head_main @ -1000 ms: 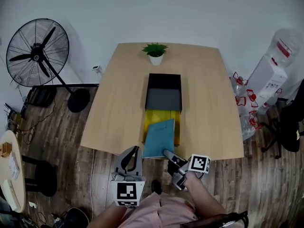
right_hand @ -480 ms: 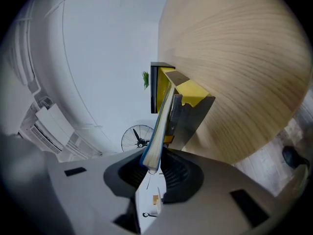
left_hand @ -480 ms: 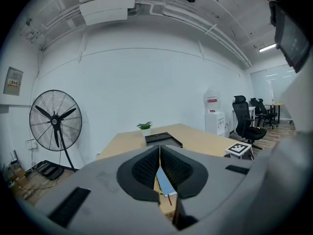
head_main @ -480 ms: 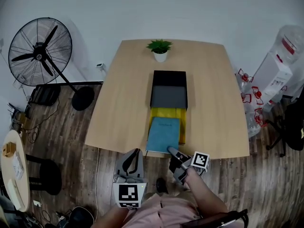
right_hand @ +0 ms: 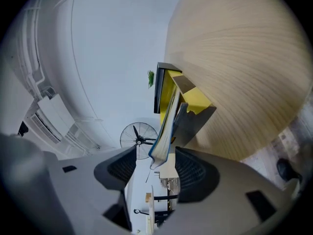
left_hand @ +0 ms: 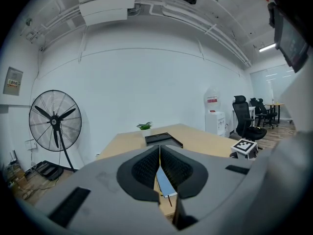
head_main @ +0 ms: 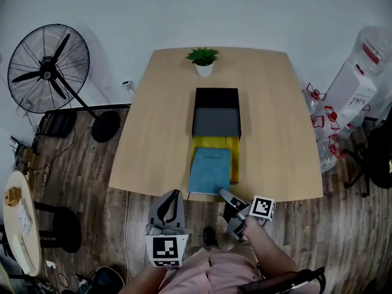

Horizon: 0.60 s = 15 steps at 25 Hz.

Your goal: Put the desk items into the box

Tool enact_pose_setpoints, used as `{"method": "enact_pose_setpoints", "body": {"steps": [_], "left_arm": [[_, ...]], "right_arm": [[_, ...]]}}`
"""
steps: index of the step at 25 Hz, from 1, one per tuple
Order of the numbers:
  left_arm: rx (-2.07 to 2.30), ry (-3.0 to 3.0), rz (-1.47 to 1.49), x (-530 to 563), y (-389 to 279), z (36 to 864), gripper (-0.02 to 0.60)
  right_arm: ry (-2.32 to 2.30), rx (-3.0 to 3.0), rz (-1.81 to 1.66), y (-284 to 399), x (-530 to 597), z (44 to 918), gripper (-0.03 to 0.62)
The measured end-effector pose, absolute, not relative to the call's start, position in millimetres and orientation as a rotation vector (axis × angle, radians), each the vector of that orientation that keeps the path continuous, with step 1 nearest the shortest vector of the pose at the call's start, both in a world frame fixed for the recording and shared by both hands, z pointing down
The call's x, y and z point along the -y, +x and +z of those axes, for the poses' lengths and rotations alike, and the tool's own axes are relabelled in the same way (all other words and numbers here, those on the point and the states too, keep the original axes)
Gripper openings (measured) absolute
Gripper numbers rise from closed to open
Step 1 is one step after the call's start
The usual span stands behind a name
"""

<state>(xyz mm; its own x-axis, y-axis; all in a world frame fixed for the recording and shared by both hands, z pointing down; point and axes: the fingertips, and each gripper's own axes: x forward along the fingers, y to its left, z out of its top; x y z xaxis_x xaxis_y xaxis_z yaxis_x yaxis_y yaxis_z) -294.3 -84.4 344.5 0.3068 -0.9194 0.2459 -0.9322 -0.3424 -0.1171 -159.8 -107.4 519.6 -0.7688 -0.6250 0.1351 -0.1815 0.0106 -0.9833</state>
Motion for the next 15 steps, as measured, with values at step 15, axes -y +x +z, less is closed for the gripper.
{"method": "enact_pose_setpoints", "body": {"steps": [15], "left_arm": [[1.581,2.532,0.407,88.6,-261.8,382.1,0.016]], "right_arm": [[-0.994,-2.52,-1.568,-184.9,48.8,480.9,0.198]]}}
